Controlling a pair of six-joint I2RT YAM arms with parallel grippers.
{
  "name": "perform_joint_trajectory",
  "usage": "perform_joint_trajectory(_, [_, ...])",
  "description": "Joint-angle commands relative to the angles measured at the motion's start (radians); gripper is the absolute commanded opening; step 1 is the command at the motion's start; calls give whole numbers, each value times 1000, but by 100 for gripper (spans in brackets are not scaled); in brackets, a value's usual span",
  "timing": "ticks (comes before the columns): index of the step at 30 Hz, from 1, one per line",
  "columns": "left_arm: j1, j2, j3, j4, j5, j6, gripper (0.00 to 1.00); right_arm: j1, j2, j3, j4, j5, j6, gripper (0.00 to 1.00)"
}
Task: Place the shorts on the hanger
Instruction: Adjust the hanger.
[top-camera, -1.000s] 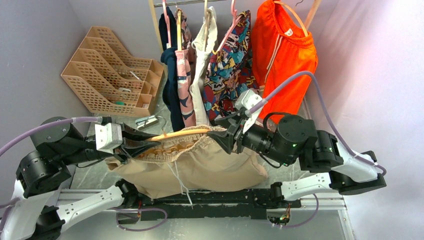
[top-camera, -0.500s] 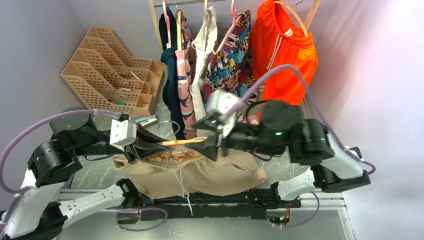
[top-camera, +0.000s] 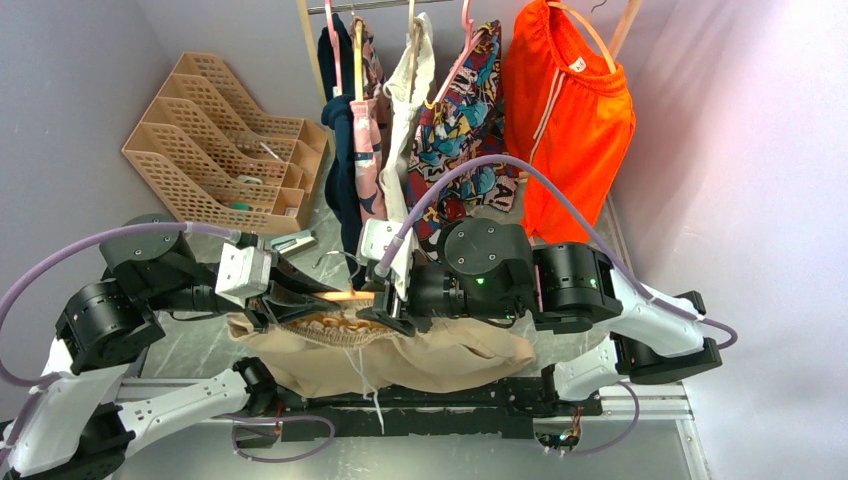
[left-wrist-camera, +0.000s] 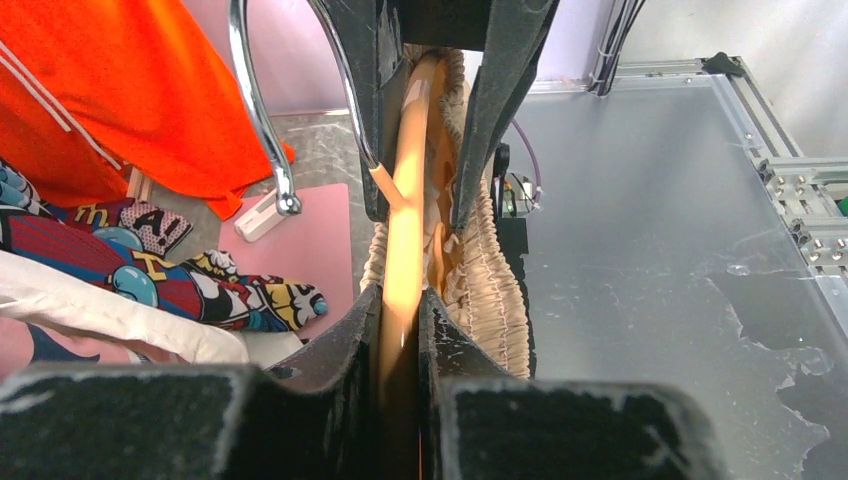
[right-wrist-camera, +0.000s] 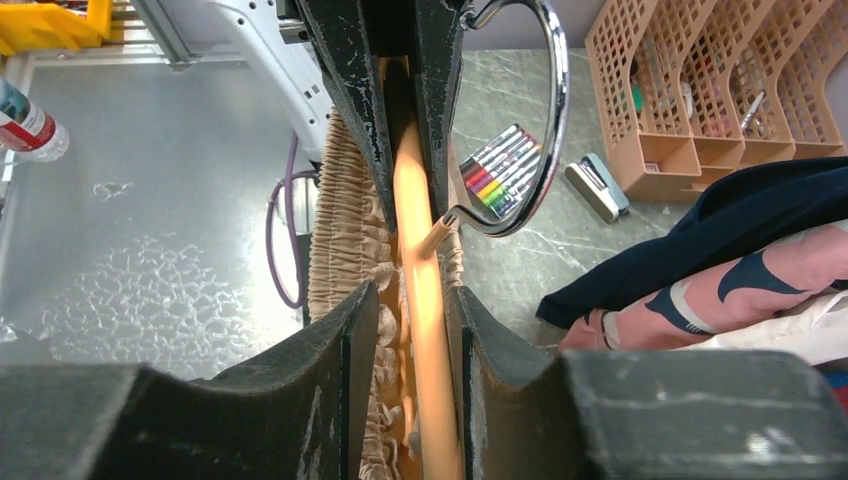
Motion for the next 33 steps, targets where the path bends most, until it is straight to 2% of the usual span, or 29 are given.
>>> perform_joint_trajectory(1, [6, -2, 29, 92, 32, 1, 7, -6, -12, -3, 34, -25, 4, 35])
perform_joint_trajectory(5, [6, -2, 23, 104, 55, -1, 7, -13, 7, -2, 43, -17, 3, 40])
perform_joint_trajectory(9, [6, 4, 27, 98, 67, 7, 7, -33, 13, -9, 63, -66, 12, 38])
perform_joint_trajectory(13, [5, 6, 23, 99, 68, 18, 7, -64, 20, -19, 78, -133, 27, 27])
perform_joint_trajectory(19, [5, 8, 17, 99, 63, 32, 7, -84, 18, -41, 108, -182, 42, 3])
perform_joint_trajectory(21, [5, 8, 22, 96, 47, 36, 7, -85, 2, -49, 130, -185, 49, 0])
perform_joint_trajectory(22, [6, 7, 27, 96, 33, 38, 13, -86, -5, -50, 140, -187, 53, 0])
perform_joint_trajectory(24, [5, 0, 40, 100, 2, 41, 38, -86, -19, -49, 154, -188, 59, 0])
perform_joint_trajectory(26, [6, -18, 49, 117, -36, 43, 56, -86, -34, -46, 154, -177, 61, 0])
perform_joint_trajectory(29, [6, -67, 55, 146, -99, 45, 67, -86, -62, -59, 146, -146, 66, 0])
perform_joint_trajectory(33, [5, -122, 58, 166, -195, 51, 69, -85, -120, -98, 176, -83, 83, 0])
